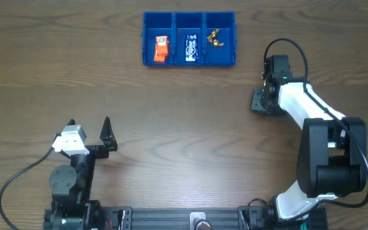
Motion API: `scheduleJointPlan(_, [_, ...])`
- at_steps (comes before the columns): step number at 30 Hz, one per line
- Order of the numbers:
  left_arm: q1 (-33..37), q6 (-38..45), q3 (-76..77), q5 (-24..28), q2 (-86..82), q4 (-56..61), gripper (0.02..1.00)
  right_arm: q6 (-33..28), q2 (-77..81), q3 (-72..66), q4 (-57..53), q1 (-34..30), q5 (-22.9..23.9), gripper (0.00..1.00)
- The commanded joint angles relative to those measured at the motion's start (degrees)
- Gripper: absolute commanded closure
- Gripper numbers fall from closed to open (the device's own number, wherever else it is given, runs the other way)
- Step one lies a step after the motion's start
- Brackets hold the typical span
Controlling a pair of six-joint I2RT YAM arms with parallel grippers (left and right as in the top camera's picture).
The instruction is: Sort Candies Into Trays
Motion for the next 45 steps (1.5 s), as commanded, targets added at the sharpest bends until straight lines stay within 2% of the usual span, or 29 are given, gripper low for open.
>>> scheduleJointPlan(1, [0.13,-0.22,-0.9,-0.11,-0.44,-2.4,0.02,1.31,0.98,-0.33,0.13,-0.17,0.07,0.779])
scheduleJointPlan(4, [0.13,-0.22,-0.9,-0.11,-0.44,-2.4,0.02,1.27,0.04,-0.15,-0.39,0.28,-1.88,0.798])
scheduleJointPlan(7, [0.13,-0.22,-0.9,-0.11,-0.44,-2.4,0.02,1.31,-10.14,-0.02,-2.25,5.27,-1.6,0.82])
scheduleJointPlan(9, [0.13,-0.22,-0.9,-0.11,-0.44,-2.4,0.02,2.86,-20.83,2.93,-4.57,12.04,2.6,0.827])
scheduleJointPlan(11, [0.13,-0.22,-0.9,-0.11,-0.44,-2.4,0.02,2.99,-23.08,11.96,-7.67,15.78,3.63,0.822])
scheduleJointPlan(14, [0.13,-0.22,-0.9,-0.11,-0.44,-2.4,0.023,2.51,-15.93,26.82,-9.25,15.78,5.03,0.822])
scheduleJointPlan(16, [0.13,-0.22,-0.9,-0.11,-0.44,-2.4,0.023,1.49,-3.89,41.44,-10.34,15.72,5.77,0.816])
scheduleJointPlan(20, [0.13,-0.22,-0.9,-0.11,-0.44,-2.4,0.02,1.46,13.88,54.86,-9.49,15.56,5.75,0.814])
scheduleJointPlan(24, [0.13,-0.22,-0.9,-0.11,-0.44,-2.4,0.023,4.13,22.27,55.56,-6.86,15.34,5.77,0.814])
scheduleJointPlan(31, [0.13,-0.22,-0.9,-0.11,-0.44,-2.4,0.02,4.04,23.52,55.54,-6.47,14.51,5.86,0.805])
scheduleJointPlan(37, [0.13,-0.22,-0.9,-0.11,-0.44,-2.4,0.02,4.04,23.71,55.34,-6.88,14.45,5.97,0.759])
scheduleJointPlan(38, [0.13,-0.22,-0.9,-0.11,-0.44,-2.4,0.02,4.04,23.71,55.34,-6.88,14.45,5.97,0.709])
scheduleJointPlan(39, [0.13,-0.22,-0.9,-0.11,-0.44,-2.4,0.02,4.04,23.69,55.34,-6.91,14.43,5.95,0.557])
scheduleJointPlan(43, [0.13,-0.22,-0.9,-0.11,-0.44,-2.4,0.02,-1.36,19.23,55.28,-9.38,14.4,5.33,0.141])
scheduleJointPlan(45, [0.13,-0.22,-0.9,-0.11,-0.44,-2.4,0.02,-2.67,11.82,52.83,-9.6,13.77,5.7,0.034])
